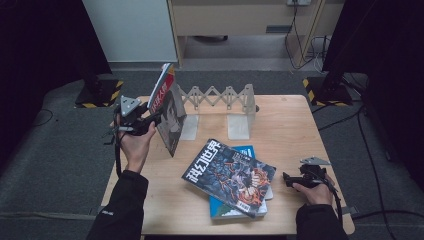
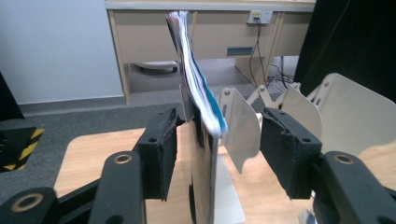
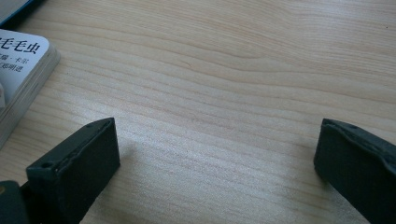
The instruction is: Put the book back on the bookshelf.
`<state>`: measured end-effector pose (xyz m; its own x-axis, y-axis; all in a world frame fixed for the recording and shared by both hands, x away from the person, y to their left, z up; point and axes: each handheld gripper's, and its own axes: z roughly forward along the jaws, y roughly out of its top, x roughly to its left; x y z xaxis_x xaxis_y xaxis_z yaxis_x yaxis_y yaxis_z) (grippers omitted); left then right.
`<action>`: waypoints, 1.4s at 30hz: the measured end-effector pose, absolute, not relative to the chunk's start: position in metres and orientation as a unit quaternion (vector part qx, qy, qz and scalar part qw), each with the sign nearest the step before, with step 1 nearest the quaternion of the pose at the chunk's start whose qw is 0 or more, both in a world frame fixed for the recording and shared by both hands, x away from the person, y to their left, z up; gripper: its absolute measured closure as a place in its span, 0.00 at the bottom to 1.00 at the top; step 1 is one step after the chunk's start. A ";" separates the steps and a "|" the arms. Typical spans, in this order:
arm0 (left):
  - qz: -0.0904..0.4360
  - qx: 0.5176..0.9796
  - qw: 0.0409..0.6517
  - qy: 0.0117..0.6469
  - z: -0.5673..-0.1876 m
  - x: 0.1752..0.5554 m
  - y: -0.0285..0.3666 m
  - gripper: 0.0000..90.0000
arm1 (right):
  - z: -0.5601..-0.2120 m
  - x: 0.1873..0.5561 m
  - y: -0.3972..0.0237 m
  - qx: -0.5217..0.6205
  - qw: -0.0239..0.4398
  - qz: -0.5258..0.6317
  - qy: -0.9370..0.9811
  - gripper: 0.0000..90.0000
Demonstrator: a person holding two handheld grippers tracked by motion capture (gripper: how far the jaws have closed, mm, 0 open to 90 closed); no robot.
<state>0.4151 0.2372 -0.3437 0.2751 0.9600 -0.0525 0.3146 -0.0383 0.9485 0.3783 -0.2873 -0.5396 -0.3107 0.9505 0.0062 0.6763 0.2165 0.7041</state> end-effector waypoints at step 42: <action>0.176 0.725 0.460 0.481 -0.470 0.354 0.221 0.30 | -0.494 0.366 -0.277 0.522 0.253 0.391 0.715 0.28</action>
